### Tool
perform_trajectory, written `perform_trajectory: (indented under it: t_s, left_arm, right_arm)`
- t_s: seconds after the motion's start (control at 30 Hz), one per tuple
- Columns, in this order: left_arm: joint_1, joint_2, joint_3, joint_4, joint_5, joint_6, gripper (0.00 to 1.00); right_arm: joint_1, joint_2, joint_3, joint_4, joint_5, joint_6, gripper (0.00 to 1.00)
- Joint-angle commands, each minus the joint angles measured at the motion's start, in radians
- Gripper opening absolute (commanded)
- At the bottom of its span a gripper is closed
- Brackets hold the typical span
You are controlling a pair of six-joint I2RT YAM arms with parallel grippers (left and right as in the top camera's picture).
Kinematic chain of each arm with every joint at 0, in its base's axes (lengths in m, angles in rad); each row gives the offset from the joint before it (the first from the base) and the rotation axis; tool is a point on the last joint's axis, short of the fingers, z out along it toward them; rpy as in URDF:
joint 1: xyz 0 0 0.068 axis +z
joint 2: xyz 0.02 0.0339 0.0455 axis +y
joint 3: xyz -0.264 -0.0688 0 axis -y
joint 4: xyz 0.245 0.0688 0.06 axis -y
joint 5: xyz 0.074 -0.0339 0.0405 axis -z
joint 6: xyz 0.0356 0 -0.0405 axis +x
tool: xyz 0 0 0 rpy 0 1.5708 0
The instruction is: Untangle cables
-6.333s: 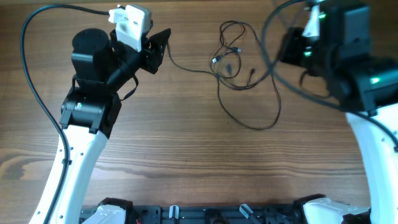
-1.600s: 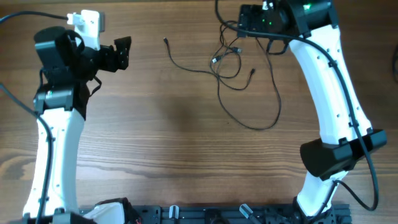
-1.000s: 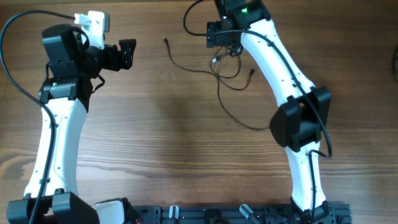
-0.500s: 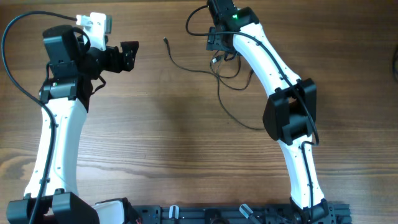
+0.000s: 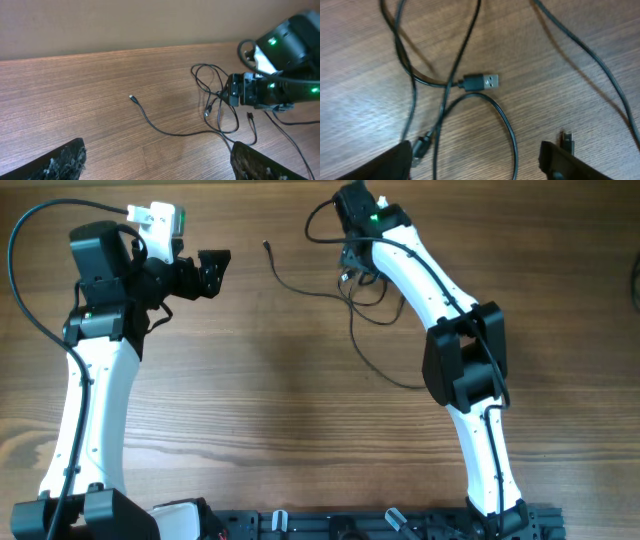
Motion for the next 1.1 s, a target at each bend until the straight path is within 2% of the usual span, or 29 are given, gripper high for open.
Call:
perform_trajectory:
  t_s: [0.0, 0.1, 0.17, 0.33, 0.43, 0.5, 0.6, 0.67, 0.7, 0.73, 0.97, 1.07]
  left_arm:
    - [0.006, 0.006, 0.014, -0.004, 0.024, -0.002, 0.94]
    - [0.006, 0.006, 0.014, -0.005, 0.027, -0.002, 0.94]
    - [0.006, 0.006, 0.014, -0.007, 0.027, -0.002, 0.94]
    - [0.006, 0.006, 0.014, -0.012, 0.027, -0.002, 0.94]
    - [0.006, 0.006, 0.014, -0.012, 0.027, -0.002, 0.94]
    - [0.006, 0.006, 0.014, -0.012, 0.027, -0.002, 0.94]
    - [0.006, 0.006, 0.014, -0.012, 0.027, -0.002, 0.95]
    - [0.006, 0.006, 0.014, -0.011, 0.027, -0.002, 0.95]
    - [0.006, 0.006, 0.014, -0.011, 0.027, -0.002, 0.95]
    - [0.006, 0.006, 0.014, -0.011, 0.027, -0.002, 0.95]
    - [0.006, 0.006, 0.014, -0.014, 0.027, 0.0, 0.96]
    - [0.006, 0.006, 0.014, -0.014, 0.027, 0.002, 0.95]
  right_arm:
    - [0.003, 0.025, -0.023, 0.011, 0.021, 0.019, 0.62]
    - [0.003, 0.026, -0.026, 0.012, 0.012, 0.021, 0.47]
    - [0.003, 0.026, -0.026, 0.018, -0.006, 0.022, 0.43]
    - [0.004, 0.038, -0.026, 0.072, -0.082, 0.018, 0.59]
    - [0.004, 0.056, -0.026, 0.083, -0.083, 0.042, 0.58]
    - [0.004, 0.074, -0.026, 0.092, -0.084, 0.058, 0.47]
    - [0.004, 0.086, -0.026, 0.096, -0.084, 0.067, 0.43]
    - [0.004, 0.086, -0.026, 0.103, -0.083, 0.066, 0.34]
    - [0.004, 0.086, -0.026, 0.105, -0.084, 0.064, 0.17]
    - [0.004, 0.086, -0.026, 0.104, -0.084, 0.065, 0.05]
    - [0.007, 0.029, -0.004, 0.095, -0.334, -0.011, 0.04]
    - [0.02, -0.04, -0.003, 0.056, -0.344, -0.064, 0.05]
